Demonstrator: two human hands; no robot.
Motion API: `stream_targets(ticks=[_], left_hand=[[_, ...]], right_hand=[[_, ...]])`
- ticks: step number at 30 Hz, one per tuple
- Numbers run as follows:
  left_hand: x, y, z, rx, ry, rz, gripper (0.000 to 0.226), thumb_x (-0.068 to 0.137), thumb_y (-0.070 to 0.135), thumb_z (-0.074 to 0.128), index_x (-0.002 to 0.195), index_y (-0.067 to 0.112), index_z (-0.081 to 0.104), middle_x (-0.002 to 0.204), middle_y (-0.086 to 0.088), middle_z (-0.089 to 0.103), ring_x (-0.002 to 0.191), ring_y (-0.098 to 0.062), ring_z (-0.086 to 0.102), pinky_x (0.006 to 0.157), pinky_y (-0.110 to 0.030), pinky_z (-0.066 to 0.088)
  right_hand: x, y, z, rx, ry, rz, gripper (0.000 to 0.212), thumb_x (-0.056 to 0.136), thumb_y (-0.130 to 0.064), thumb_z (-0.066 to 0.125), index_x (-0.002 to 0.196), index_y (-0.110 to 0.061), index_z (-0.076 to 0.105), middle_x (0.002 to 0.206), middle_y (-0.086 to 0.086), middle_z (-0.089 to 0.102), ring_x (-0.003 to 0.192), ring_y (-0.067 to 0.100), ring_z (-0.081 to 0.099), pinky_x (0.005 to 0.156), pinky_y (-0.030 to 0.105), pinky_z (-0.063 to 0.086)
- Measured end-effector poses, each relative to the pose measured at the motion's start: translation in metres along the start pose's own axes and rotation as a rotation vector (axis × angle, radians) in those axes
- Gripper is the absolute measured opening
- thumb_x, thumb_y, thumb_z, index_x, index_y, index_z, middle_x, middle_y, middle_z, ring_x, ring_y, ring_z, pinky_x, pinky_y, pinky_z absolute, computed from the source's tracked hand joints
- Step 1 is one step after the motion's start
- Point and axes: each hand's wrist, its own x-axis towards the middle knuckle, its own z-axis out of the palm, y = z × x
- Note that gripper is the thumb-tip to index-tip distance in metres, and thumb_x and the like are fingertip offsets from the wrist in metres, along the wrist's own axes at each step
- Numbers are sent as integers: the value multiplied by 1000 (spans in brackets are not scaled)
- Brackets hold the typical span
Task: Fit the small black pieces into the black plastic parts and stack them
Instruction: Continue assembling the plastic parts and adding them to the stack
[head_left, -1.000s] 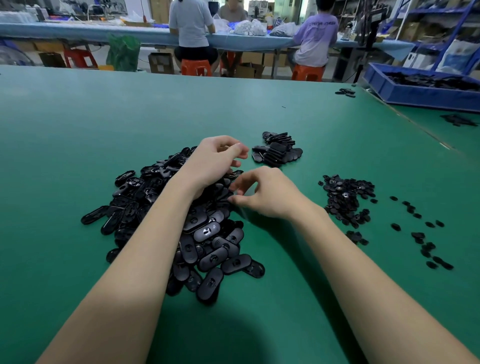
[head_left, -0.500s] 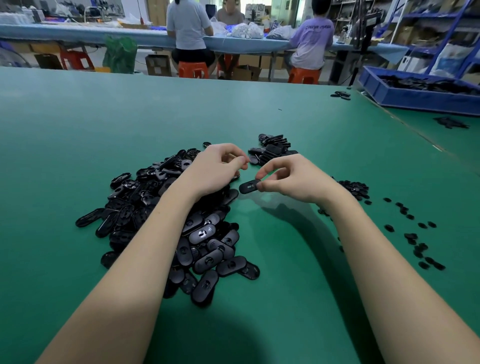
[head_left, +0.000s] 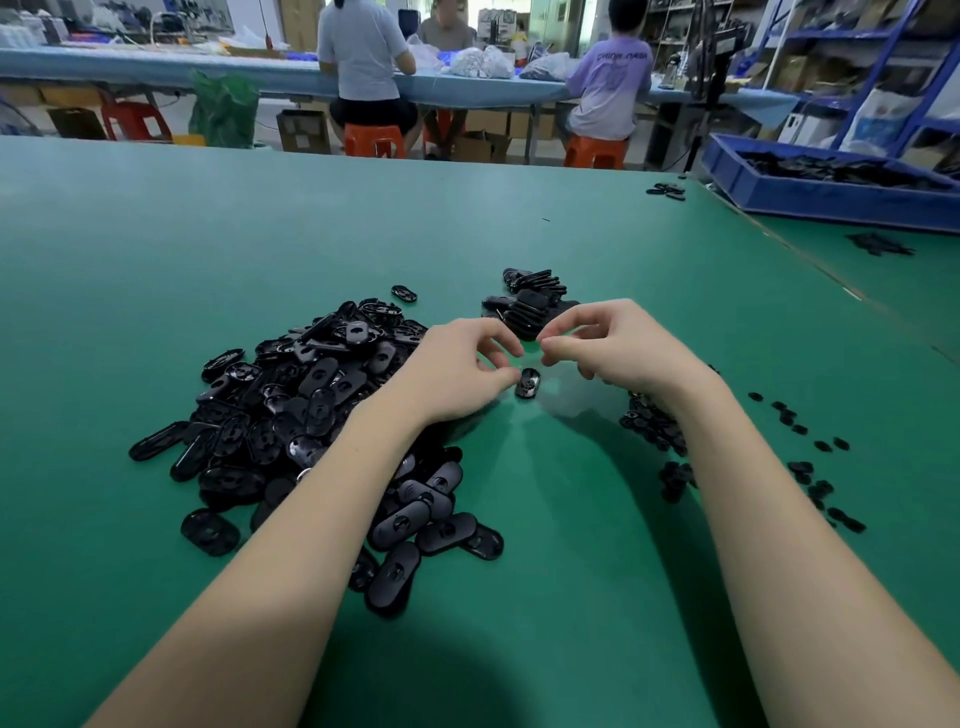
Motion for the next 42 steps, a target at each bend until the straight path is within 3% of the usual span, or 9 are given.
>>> stream_targets(ticks=[3,6,11,14,18,26,32,37,42], left_hand=[[0,6,10,149,-35,69,32,88,37,71,119,31,67,106,9,65,83,-9,63,86,-23,45],[0,9,20,317,-85,107,32,88,39,70,118,27,71,112,3,65,101,-17,62,96,-28,47],[-1,8,20,252,-40,58,8,84,22,72,87,27,67,86,11,68,84,-12,63,86,-33,54],[0,9,20,209,25,59,17,88,10,60,95,25,61,84,6,68,78,-17,64,81,-33,55],[1,15,14,-77,174,-39,29,91,7,55,104,30,67,75,12,65,63,-6,64,69,-11,49],[0,26,2,-926,80,-293,28,94,-8,55,94,12,74,90,-9,66,75,-15,70,76,-17,59],[-1,25,0,-1006,83,-376,18,92,-4,64,98,12,70,84,-9,72,73,-15,71,62,-16,56],[-2,22,2,-1078,112,-385,17,89,-9,66,93,8,63,80,-12,72,69,-16,72,71,-20,60],[-1,22,1,-1078,99,-371,22,88,-12,64,100,7,67,85,-16,72,74,-20,73,76,-24,61]], right_hand=[[2,10,-4,-126,83,69,12,92,-30,64,84,-31,74,79,-19,76,57,-8,54,62,23,42],[2,19,-10,-245,200,153,15,91,-28,60,88,-32,74,90,-13,76,88,10,65,77,31,53],[-2,27,-21,-402,340,280,30,86,-15,54,96,-34,74,109,-2,72,102,27,64,78,31,48],[-4,29,-24,-451,344,323,30,87,-15,56,101,-34,75,114,-2,72,105,27,63,79,31,48],[-5,30,-23,-493,313,347,15,87,-29,67,98,-35,76,112,-5,74,108,24,64,85,32,51],[-6,26,-16,-582,289,293,5,89,-34,70,90,-37,74,108,-4,74,104,25,64,77,29,41],[-5,18,-19,-363,167,88,13,98,-38,63,87,-34,71,96,-12,70,88,13,62,74,28,45],[-6,0,-5,37,155,-25,14,97,-35,66,93,-25,75,80,-12,74,61,5,52,64,21,45],[-8,-11,1,128,95,-24,5,93,-21,72,92,-21,77,96,13,77,51,3,44,51,12,38]])
